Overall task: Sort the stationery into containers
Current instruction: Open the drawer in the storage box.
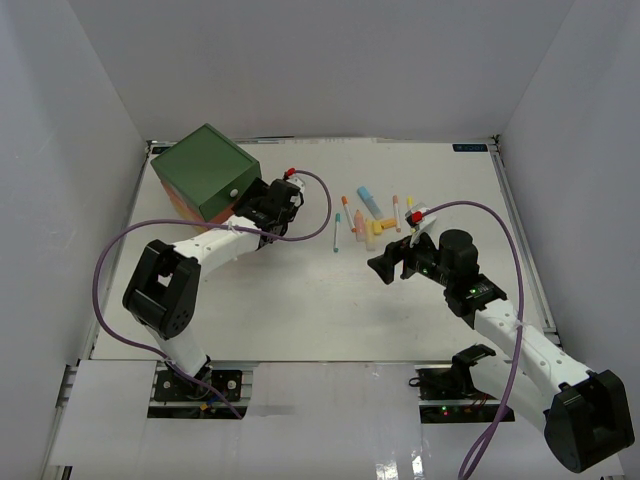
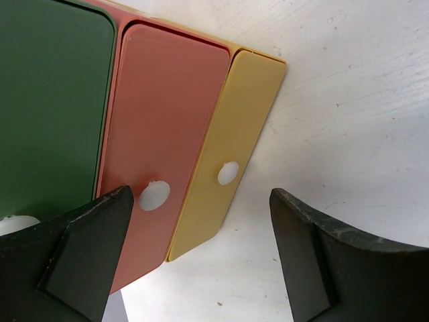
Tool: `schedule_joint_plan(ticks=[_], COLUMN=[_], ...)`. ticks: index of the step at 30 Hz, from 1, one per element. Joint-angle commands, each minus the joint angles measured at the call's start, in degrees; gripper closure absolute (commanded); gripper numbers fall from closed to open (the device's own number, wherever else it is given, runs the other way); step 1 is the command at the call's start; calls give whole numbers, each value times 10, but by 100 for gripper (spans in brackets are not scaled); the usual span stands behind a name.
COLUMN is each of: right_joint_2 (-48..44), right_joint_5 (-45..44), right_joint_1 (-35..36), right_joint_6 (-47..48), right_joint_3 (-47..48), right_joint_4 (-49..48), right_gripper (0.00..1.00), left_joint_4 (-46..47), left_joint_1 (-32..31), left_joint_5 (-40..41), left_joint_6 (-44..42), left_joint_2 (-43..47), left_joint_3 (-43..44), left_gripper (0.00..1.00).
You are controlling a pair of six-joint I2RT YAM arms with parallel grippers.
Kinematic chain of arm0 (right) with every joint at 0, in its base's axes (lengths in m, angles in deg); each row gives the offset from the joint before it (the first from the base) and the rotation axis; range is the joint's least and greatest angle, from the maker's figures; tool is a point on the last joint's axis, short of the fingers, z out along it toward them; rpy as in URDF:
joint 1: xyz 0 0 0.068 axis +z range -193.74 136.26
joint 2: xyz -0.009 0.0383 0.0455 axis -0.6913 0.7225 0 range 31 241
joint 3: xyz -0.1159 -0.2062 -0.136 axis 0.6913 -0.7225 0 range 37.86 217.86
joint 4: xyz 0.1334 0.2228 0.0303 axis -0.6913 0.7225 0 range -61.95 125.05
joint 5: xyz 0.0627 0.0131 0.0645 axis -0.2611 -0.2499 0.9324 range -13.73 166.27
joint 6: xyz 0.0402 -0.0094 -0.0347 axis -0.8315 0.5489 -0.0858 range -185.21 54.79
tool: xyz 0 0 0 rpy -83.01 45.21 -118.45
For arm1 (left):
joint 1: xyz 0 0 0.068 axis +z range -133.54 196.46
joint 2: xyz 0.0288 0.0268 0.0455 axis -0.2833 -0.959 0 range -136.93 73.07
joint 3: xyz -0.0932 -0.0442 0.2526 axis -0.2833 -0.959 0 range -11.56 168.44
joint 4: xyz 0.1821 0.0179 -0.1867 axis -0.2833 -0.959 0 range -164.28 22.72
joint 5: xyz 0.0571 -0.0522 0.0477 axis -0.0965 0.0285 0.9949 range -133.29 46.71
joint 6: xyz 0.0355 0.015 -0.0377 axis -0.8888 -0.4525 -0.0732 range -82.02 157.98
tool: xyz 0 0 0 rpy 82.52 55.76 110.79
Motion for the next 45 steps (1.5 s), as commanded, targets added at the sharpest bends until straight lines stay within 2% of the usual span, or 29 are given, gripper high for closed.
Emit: schedule_joint_plan(ticks=[1, 22, 31, 45], right_joint_2=[-1, 1, -1, -1], right_joint_5=[4, 7, 4, 2], right_joint_1=[2, 1, 1, 1], right_joint_6=[10, 9, 10, 11], right_joint_3=[-4, -3, -5, -5], right_joint_4=[-22, -26, -26, -26], right_gripper=[10, 10, 10, 10], left_joint_4=[12, -12, -76, -144], left_joint_1=[2, 2, -1, -32], left_joint_5=[17, 8, -67, -130], left_joint_6=[-8, 5, 46, 83], left_joint_2=[14, -12, -11, 2], left_joint_3=[4, -6, 25, 68], left_gripper=[7, 9, 22, 23])
